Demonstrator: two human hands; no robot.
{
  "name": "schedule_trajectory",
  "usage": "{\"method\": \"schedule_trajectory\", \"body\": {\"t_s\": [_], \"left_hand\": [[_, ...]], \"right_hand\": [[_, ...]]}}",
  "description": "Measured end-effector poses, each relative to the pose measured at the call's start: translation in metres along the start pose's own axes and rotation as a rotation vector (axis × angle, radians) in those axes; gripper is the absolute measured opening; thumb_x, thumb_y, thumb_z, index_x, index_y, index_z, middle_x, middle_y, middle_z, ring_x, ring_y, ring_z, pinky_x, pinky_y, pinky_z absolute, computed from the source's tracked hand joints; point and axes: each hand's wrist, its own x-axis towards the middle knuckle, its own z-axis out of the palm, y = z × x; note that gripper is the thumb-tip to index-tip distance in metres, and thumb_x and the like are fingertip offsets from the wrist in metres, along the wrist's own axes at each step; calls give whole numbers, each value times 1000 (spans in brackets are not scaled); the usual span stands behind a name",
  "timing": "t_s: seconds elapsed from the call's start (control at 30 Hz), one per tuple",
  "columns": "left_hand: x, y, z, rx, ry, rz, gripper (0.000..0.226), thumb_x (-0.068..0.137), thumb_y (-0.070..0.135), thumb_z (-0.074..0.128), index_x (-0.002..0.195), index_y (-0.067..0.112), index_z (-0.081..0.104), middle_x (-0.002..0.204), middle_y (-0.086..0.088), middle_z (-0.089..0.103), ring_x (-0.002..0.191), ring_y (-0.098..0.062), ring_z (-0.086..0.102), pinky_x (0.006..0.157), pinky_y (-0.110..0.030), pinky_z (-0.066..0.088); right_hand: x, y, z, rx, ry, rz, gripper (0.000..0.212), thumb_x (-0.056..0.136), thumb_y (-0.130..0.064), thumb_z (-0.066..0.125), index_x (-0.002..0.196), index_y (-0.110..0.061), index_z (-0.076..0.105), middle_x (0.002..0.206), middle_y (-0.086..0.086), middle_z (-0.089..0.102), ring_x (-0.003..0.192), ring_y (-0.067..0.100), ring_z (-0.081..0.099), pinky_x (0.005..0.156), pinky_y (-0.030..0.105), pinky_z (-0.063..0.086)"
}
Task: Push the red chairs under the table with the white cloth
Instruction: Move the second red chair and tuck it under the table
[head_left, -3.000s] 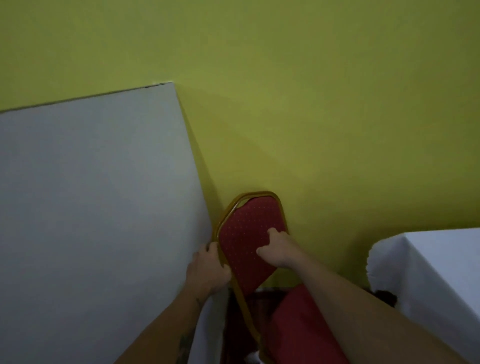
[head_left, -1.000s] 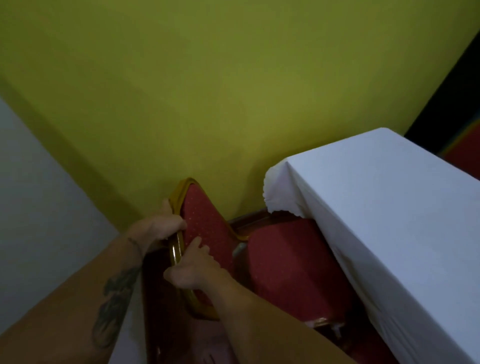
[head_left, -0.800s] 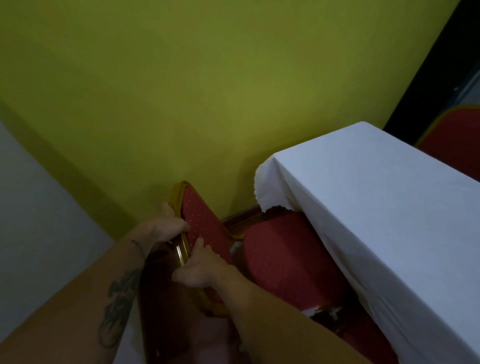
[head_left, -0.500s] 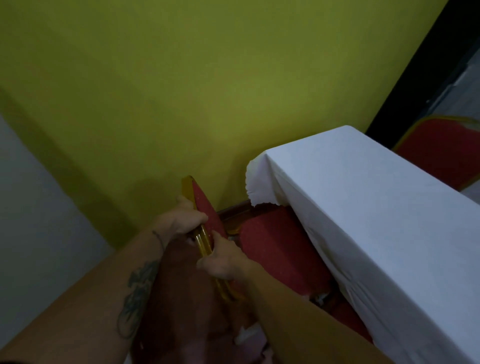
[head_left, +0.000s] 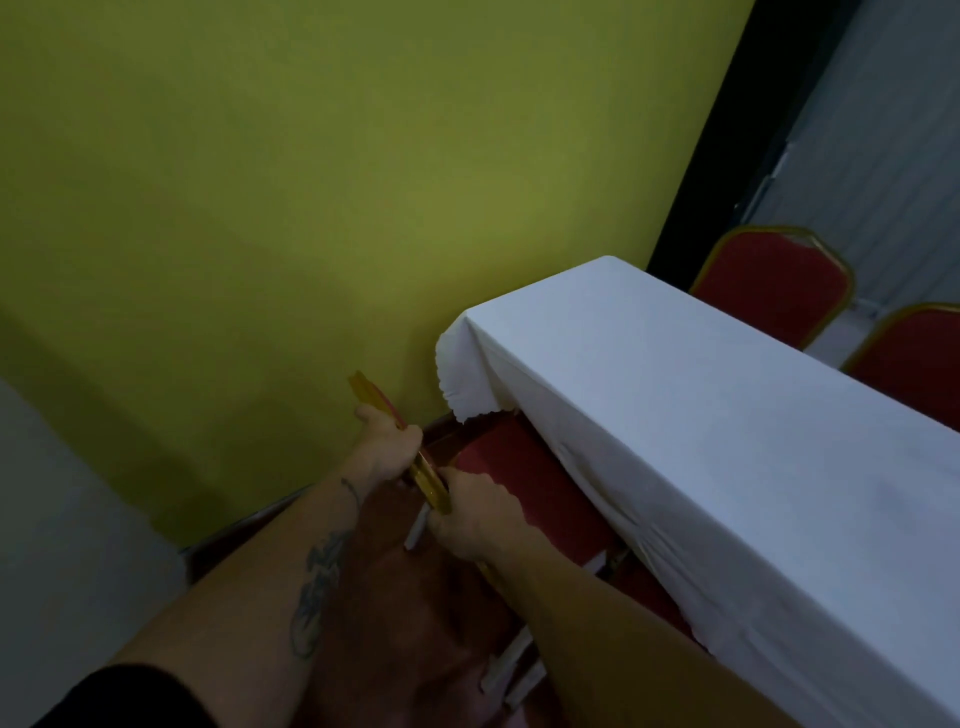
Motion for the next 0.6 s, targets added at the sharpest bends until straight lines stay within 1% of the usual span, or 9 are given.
{"method": "schedule_trajectory", "body": {"t_s": [0.03,0.1,0.17,0.23,0.3,0.4,0.5,0.57,0.6], "left_hand": [[-2,-2,0,7,6,0,90,98,22,49,147,0,-22,93,-19,65,73,-32,66,53,-37,56],[-10,-8,3,5,40,10,91,95,28,50,148,1,-19,112,-18,64,92,-33,66,81,-45,59],[-30,-12,13,4,60,27,99,96,28,51,149,4,-29,120,-9,58,101,-29,62,94,-40,52],[-55,-17,30,-12,44,34,98,99,25,49,147,8,-36,122,-3,48,99,-24,56,90,-33,46],[-76,-24,52,-34,44,2,90,102,25,43,149,10,-32,125,-2,46,93,-22,56,81,-34,48],[-93,-27,77,-129,47,-91,74,103,24,40,151,18,-17,130,-19,56,96,-32,65,60,-42,58],[-102,-26,88,-199,63,-140,66,103,18,41,150,19,-6,126,-18,52,94,-33,64,64,-49,59],[-105,-25,94,-242,55,-169,62,104,13,39,150,17,-2,132,-15,48,90,-31,61,60,-48,57],[-106,-25,95,-244,43,-188,62,105,12,37,152,18,-4,137,-11,44,98,-33,59,67,-50,58]], "right_hand": [[-7,3,0,-38,-14,0,38,89,-45,57,123,-26,60,116,8,68,105,35,66,90,46,54],[-24,13,-3,-100,-79,7,38,92,-43,58,123,-21,59,117,8,65,105,33,66,89,46,54],[-44,31,-6,-131,-160,26,30,92,-34,60,118,-18,58,115,9,62,104,32,65,90,48,56],[-66,52,-4,-166,-235,40,27,91,-30,60,114,-18,56,115,9,60,102,29,63,88,45,55],[-87,69,2,-199,-292,49,30,90,-32,61,116,-18,54,120,9,57,104,26,60,85,40,50],[-111,84,11,-246,-286,41,27,91,-30,62,110,-15,51,128,13,57,113,32,59,89,38,48],[-130,98,11,-321,-208,38,45,90,-30,64,128,-10,52,138,15,51,126,37,51,102,43,45],[-138,110,6,-349,-192,84,50,90,-33,65,133,-10,52,138,14,52,127,36,53,102,43,46],[-141,115,4,-343,-197,114,46,90,-32,65,130,-11,54,136,13,55,124,34,56,99,42,47]]}}
